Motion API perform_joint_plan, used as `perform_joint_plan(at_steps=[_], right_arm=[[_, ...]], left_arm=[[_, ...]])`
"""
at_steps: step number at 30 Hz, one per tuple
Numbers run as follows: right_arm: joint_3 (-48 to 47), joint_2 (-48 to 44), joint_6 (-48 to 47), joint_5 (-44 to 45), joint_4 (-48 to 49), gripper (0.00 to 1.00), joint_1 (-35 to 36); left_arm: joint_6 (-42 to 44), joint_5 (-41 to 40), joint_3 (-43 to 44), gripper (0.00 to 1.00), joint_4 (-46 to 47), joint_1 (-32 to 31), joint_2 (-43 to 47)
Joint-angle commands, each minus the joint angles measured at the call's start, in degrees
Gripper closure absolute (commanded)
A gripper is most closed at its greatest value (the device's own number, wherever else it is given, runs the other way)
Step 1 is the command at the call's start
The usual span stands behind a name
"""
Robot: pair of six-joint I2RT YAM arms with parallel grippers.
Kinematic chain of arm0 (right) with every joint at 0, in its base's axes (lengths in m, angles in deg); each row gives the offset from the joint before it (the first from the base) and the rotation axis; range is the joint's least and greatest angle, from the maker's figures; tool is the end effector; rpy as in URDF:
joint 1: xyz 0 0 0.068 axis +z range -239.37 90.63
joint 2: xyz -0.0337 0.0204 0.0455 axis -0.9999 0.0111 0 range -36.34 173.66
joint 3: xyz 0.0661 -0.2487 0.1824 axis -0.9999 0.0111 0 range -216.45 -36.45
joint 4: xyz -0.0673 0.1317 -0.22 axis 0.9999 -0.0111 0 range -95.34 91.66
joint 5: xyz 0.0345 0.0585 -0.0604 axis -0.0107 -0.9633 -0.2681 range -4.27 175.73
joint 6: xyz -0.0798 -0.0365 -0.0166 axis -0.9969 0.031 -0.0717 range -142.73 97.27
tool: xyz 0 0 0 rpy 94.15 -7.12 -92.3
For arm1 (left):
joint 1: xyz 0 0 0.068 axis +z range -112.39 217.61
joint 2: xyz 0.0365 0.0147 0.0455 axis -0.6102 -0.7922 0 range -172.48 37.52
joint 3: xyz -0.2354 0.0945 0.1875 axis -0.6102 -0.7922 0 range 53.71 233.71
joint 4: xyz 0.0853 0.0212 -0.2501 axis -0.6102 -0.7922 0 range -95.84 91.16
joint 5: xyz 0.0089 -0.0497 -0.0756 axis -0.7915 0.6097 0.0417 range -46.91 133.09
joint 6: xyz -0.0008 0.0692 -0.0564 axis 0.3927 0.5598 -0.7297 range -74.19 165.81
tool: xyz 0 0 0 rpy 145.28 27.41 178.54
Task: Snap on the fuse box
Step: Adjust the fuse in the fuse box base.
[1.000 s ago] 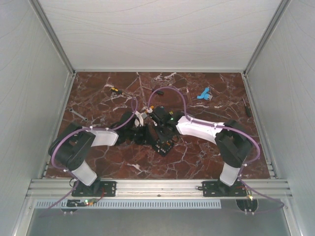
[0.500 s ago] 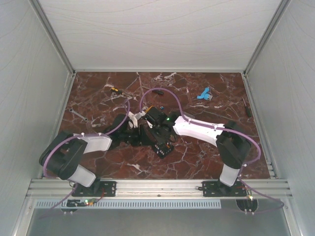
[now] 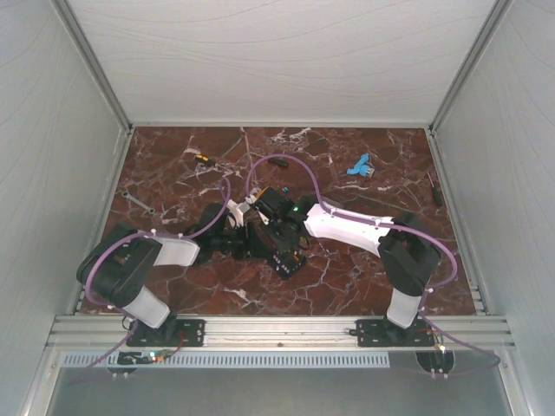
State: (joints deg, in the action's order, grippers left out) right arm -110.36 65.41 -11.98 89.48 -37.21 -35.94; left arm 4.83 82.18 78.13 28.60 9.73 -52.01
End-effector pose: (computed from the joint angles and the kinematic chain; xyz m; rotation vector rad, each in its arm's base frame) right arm 0.2375 0.3113 0.2108 -0.9847 2.5721 0.2251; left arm 0.2276 -0.1771 0.1379 0.1420 2.4313 -1.3690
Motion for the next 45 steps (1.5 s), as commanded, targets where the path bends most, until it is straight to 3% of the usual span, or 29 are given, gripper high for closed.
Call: perform_joint_plan(at_steps=[1, 15, 40, 45], right_arm=[[-0.97, 1.74, -0.42, 0.83, 1.05, 0.83, -0.72], [-0.27, 3.23, 0.70, 1.35, -2.09, 1.00, -0.98], [10.63, 11.84, 2.83, 7.00, -10.71, 1.00, -4.45], [7.90, 10.78, 2.19, 6.74, -10.01, 1.00, -3.22]], left_arm=[[-0.12, 0.09, 0.75, 0.58, 2.85, 0.11, -0.98], [0.24, -0.25, 1.46, 0.63, 2.42, -0.07, -3.69], [1.51, -2.91, 1.96, 0.67, -0.94, -0.16, -4.12], [1.25, -2.59, 1.95, 0.68, -0.39, -0.16, -4.02]])
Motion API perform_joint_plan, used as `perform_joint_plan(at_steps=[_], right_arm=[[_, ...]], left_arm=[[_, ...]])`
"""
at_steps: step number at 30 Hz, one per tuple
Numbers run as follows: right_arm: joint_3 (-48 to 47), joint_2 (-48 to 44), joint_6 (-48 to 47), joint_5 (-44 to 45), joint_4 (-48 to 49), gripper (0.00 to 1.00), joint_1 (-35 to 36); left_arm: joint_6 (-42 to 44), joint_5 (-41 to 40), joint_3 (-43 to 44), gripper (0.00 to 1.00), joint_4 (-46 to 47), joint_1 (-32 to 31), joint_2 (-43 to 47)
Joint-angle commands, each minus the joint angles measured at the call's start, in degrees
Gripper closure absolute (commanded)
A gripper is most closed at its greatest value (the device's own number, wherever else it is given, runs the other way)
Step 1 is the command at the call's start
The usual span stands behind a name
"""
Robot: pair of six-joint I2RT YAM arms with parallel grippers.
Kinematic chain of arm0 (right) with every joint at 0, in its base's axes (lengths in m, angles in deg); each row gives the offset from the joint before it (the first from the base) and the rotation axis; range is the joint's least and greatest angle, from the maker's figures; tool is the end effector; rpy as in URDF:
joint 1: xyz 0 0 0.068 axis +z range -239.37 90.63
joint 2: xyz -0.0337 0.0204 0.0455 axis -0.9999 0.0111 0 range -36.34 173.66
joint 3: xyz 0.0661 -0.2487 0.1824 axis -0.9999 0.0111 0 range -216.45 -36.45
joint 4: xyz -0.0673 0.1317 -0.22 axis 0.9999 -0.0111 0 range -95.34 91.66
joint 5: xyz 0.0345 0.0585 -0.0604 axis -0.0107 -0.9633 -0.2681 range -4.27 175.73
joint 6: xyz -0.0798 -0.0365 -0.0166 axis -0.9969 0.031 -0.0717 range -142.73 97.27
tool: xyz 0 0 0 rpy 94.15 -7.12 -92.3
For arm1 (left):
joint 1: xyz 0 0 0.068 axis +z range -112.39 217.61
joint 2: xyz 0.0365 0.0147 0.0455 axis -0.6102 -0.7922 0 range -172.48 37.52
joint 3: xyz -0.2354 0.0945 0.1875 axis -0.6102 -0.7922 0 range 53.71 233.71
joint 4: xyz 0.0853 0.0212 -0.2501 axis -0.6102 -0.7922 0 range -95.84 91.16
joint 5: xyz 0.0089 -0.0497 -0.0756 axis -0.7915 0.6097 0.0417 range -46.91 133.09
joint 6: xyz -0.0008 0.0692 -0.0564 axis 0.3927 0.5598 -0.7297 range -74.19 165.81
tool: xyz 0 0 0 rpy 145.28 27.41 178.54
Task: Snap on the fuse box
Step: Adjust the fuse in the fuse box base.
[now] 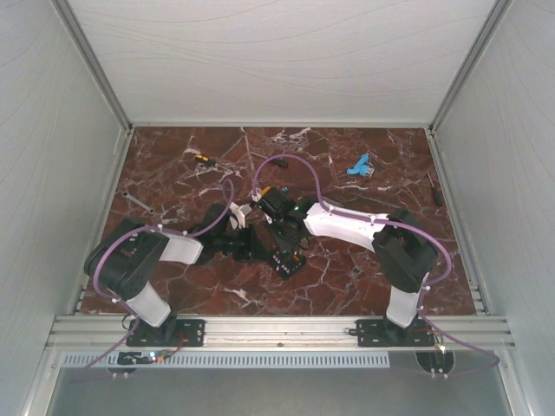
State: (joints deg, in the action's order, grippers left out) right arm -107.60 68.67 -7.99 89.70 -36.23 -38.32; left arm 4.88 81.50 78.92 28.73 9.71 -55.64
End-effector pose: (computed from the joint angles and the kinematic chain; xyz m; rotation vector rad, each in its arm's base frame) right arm 0.2482 0.2982 0.1763 -0.8673 2.6962 0.1646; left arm 0.2330 -0.1793 0.1244 0.1140 2.4804 -1.3450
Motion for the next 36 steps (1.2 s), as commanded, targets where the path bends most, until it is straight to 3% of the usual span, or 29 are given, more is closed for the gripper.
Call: perform_joint_plan(at_steps=[1, 4, 8, 15, 36], right_arm=[[3.71, 6.66, -2.02, 5.75, -10.51, 1.00, -0.06], [-0.93, 3.60, -2.22, 3.20, -8.78, 1.00, 2.20], [-4.85, -1.05, -1.18, 0.71, -5.17, 0.90, 3.60], [-4.31, -7.25, 1.46, -0.12, -1.78, 0.81, 2.74], [-0.08, -3.45, 4.73, -3.94, 0.44, 0.92, -0.76]], left_arm=[[1.12, -1.79, 1.18, 0.68, -0.32, -0.14, -0.25], [1.11, -1.74, 1.07, 0.68, -0.26, -0.31, 0.20], [1.12, -1.65, 1.07, 0.68, -0.24, -0.48, 0.45], [1.12, -1.56, 1.20, 0.68, -0.15, -0.75, 0.62], [1.20, -1.81, 1.34, 0.67, -0.46, -0.83, 0.62]])
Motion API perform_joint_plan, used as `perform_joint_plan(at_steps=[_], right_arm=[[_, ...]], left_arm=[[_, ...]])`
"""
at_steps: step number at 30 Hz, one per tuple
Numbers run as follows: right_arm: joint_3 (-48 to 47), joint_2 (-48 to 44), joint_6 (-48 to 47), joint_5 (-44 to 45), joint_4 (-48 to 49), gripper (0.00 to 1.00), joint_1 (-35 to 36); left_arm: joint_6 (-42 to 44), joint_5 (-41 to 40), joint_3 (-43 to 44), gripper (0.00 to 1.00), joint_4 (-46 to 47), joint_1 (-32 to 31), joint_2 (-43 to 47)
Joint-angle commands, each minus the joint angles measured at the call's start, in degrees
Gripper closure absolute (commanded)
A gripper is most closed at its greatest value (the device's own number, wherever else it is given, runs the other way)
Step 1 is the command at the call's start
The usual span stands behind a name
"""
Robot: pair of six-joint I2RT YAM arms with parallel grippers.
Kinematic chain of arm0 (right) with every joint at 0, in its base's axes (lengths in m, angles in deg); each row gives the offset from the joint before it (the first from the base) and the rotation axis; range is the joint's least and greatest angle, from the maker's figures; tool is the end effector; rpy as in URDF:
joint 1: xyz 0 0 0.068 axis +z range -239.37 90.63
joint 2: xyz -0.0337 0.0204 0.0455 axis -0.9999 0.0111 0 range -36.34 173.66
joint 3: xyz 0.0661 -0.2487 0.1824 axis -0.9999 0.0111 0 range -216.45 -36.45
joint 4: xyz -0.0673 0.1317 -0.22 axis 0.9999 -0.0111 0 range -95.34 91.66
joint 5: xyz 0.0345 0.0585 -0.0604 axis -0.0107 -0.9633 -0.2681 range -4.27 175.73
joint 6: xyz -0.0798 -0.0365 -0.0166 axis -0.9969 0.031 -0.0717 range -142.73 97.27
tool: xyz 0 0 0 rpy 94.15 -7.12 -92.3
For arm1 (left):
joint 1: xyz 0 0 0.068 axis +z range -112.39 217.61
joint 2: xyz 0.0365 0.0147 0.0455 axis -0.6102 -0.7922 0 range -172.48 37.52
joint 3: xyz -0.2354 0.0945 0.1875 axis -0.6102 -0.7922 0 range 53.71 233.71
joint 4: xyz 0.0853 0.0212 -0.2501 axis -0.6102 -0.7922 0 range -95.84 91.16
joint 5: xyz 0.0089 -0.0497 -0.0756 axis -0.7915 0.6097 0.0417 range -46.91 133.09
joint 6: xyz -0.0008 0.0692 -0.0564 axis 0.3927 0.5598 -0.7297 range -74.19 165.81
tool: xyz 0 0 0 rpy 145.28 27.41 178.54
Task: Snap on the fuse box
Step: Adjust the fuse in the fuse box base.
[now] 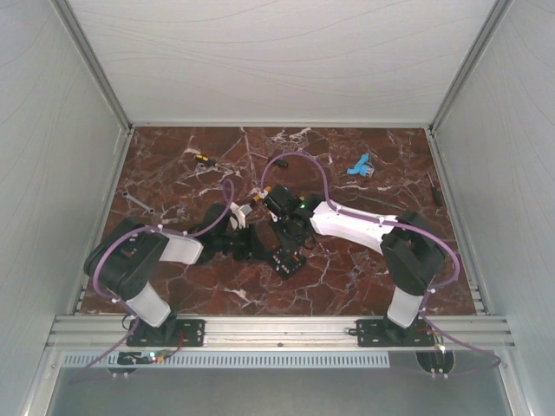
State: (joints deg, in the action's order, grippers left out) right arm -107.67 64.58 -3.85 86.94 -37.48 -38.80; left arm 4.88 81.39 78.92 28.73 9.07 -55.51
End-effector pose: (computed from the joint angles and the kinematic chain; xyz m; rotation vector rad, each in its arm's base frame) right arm 0.2426 0.2922 0.2013 -0.7626 2.7079 0.2748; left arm 0.2311 -0.1818 0.1250 0.1278 2.4809 -1.3479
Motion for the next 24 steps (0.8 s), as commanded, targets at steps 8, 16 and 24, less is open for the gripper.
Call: perform_joint_plan(at_steps=[8, 16, 24], right_arm=[[0.24, 1.57, 0.46, -1.84, 1.56, 0.95, -0.29], [0.74, 3.73, 0.55, -1.20, -0.05, 1.00, -0.38], [3.08, 6.24, 0.08, 2.00, -4.45, 1.00, -0.30]], left_arm=[[1.20, -1.72, 1.42, 0.67, -0.41, -0.21, 0.31], [1.29, -1.80, 1.42, 0.68, -0.61, -0.21, 0.40], [1.38, -1.97, 1.52, 0.68, -0.77, -0.20, 0.34]])
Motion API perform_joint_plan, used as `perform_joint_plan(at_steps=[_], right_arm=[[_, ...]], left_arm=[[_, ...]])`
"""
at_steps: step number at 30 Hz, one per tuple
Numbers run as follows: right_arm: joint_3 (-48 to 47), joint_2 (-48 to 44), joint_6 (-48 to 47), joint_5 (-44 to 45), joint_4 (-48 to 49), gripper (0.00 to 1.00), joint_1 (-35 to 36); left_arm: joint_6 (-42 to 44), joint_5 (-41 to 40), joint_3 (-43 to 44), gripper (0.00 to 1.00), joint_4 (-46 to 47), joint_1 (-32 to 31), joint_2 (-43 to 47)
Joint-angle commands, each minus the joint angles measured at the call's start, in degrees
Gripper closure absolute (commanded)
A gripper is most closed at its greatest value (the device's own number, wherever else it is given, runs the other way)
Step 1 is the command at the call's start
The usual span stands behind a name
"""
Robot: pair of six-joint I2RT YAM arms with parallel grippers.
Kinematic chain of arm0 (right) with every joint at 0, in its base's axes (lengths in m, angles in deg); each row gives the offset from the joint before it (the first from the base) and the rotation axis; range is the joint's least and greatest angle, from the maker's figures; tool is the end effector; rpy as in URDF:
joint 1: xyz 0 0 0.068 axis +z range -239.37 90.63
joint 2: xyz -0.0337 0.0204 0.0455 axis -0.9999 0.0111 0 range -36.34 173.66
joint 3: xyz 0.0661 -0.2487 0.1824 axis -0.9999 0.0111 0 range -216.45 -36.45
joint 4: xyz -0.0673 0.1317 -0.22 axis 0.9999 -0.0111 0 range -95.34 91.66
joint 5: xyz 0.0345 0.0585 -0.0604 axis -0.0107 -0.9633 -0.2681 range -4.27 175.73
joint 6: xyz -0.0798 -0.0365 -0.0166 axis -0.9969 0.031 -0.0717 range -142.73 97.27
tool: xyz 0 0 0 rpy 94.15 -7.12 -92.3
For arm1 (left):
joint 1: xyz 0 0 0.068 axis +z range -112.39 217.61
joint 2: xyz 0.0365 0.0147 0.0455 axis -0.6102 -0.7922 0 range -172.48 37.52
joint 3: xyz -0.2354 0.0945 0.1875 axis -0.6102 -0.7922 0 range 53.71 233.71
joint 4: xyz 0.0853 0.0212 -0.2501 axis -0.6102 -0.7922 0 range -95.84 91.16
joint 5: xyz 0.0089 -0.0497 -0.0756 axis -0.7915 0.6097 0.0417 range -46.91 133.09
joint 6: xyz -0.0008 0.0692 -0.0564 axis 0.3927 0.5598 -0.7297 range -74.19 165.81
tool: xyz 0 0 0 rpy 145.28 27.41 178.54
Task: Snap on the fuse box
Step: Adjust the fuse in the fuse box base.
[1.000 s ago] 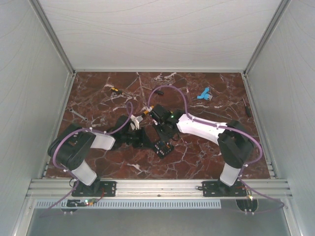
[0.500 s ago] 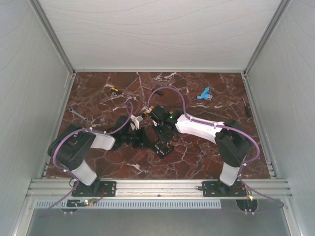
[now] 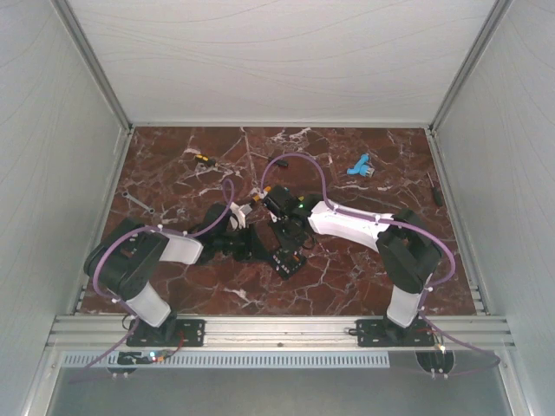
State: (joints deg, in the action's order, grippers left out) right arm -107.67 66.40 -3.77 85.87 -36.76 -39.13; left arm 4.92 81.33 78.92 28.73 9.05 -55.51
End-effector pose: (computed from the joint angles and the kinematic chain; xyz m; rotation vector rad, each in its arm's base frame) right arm 0.2459 0.2951 0.1905 -0.7644 2.7336 0.2821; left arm 0.2311 -0.1818 0.1250 0.1285 2.4807 -1.3466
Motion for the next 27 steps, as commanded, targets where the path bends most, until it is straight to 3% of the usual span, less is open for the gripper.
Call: perform_joint_plan(at_steps=[1, 13, 22, 27], right_arm=[[3.54, 4.85, -0.15, 3.78, -5.66, 1.00, 0.03], [5.99, 10.31, -0.56, 9.96, -7.16, 1.00, -0.04], [-0.73, -0.36, -4.64, 8.34, -5.36, 1.00, 5.31], [-1.99, -4.19, -5.07, 8.16, -2.53, 0.93, 4.47]], left_arm=[[1.38, -1.88, 1.51, 0.68, -0.72, -0.18, 0.34], [1.77, -2.35, 1.81, 0.67, -1.65, -0.18, 0.31], [1.67, -1.91, 1.97, 0.67, -1.43, -0.18, 0.38], [1.26, -1.51, 1.86, 0.67, -0.78, -0.19, 0.23]])
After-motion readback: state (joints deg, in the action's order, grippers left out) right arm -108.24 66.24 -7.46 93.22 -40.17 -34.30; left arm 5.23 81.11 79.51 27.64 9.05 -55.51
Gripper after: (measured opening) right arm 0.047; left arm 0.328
